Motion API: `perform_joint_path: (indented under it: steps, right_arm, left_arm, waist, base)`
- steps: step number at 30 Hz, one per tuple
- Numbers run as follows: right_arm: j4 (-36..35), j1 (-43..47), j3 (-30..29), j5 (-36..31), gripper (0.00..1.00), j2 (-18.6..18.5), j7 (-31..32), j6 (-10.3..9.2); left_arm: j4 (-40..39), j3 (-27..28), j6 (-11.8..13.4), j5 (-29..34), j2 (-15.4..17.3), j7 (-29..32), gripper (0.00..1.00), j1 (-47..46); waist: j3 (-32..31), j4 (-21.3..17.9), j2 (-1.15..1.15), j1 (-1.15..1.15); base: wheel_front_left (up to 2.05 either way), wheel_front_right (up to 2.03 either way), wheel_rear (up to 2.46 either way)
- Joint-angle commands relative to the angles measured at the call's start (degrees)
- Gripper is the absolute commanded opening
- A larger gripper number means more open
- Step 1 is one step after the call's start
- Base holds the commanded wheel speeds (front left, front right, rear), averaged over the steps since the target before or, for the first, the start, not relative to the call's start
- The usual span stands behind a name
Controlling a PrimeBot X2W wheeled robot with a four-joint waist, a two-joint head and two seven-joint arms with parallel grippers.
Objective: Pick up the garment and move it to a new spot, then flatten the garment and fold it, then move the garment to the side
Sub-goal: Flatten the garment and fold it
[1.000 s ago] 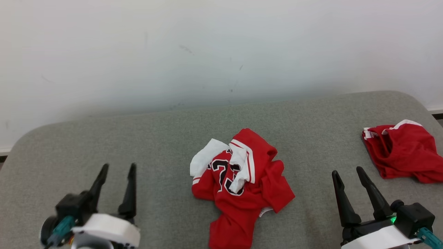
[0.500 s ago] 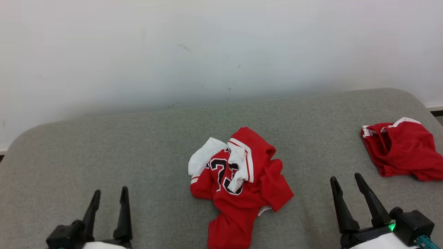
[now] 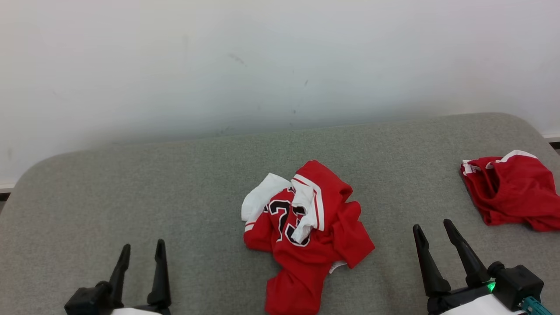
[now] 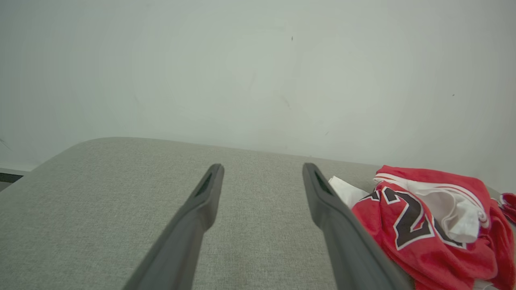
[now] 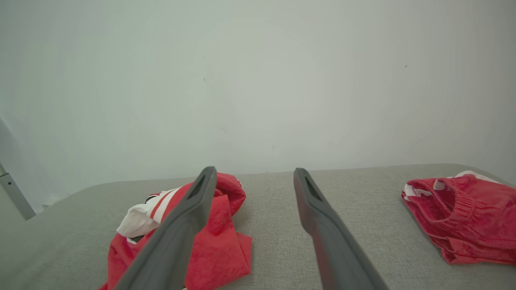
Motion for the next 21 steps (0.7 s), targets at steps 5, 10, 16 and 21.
perform_joint_path:
  steps: [5, 10, 16, 21]
  right_arm:
    - [1.0, -1.9, 3.6, -0.8, 1.00, -1.8, 0.1, -0.11]
    - [3.4, -5.7, 9.2, -1.3, 1.00, -3.6, 1.8, -0.11]
    - [8.3, -11.3, 15.3, -1.7, 1.00, -4.2, 5.3, -0.11]
    - [13.3, -15.6, 19.1, -3.7, 1.00, -4.9, 7.9, -0.11]
  left_arm:
    - [0.9, 1.2, -1.1, 1.5, -0.6, -0.1, 1.00, -0.7]
    - [1.3, 1.6, -1.9, 2.2, -1.2, -0.1, 1.00, -1.5]
    - [1.7, 1.7, -2.4, 2.2, -1.8, -0.1, 1.00, -2.5]
    - [1.8, 1.8, -2.6, 2.0, -2.1, -0.1, 1.00, -2.9]
  waist:
    - [0.1, 0.4, 0.00, 0.00]
    - [0.6, 1.7, 0.00, 0.00]
    - [1.0, 4.5, 0.00, 0.00]
    - [1.5, 7.4, 0.00, 0.00]
  base:
    - [0.00, 0.00, 0.00]
    - [0.00, 0.00, 0.00]
    - [0.00, 0.00, 0.00]
    - [0.00, 0.00, 0.00]
